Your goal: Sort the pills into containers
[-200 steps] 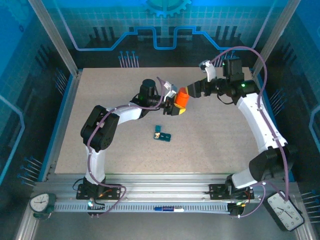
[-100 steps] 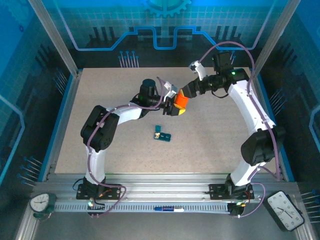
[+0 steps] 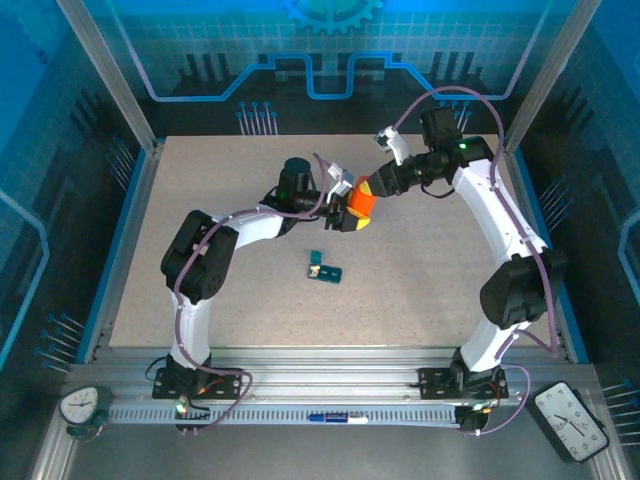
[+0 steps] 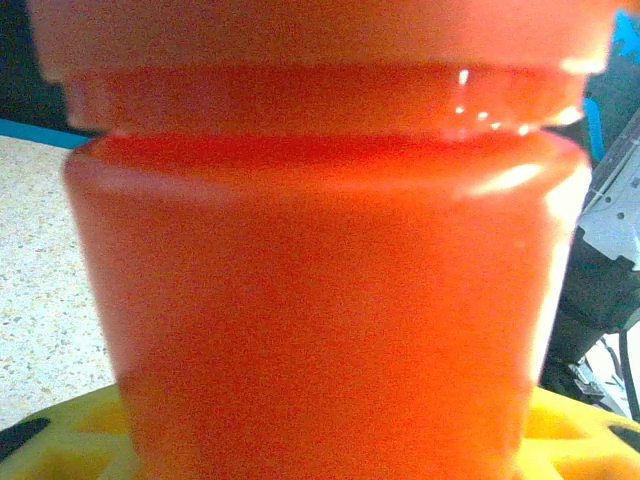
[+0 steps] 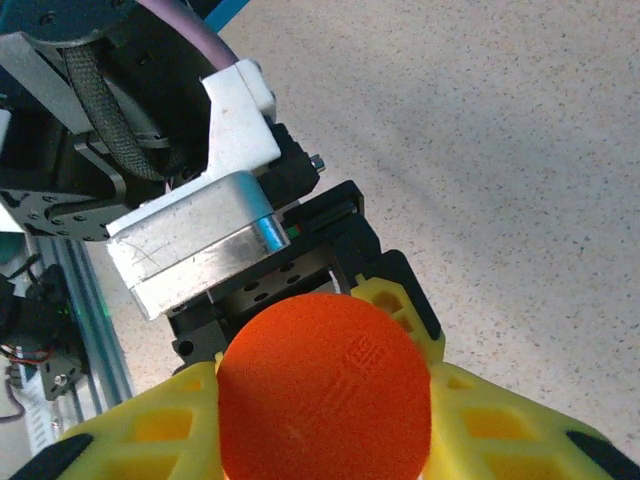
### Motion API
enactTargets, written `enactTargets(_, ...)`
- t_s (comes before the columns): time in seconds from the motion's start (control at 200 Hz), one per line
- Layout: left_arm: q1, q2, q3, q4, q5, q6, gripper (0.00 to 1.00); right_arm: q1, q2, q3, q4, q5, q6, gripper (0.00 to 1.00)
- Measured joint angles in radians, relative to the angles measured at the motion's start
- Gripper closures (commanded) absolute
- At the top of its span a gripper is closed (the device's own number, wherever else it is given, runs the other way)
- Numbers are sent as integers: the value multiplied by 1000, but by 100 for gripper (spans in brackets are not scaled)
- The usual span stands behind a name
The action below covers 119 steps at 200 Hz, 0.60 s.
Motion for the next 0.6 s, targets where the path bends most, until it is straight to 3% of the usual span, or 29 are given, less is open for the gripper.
enactTargets(0.19,0,0,-2,-32,8,3,100,10,-42,-74,101,58,118,73)
enactTargets(0.385,-5,0,-3,-60,14,24,100,52,-175,-264,280,176,300,63)
enactTargets(0.595,-8,0,-3,-58,10,28,100,26,-241,-325,311,213,384,52)
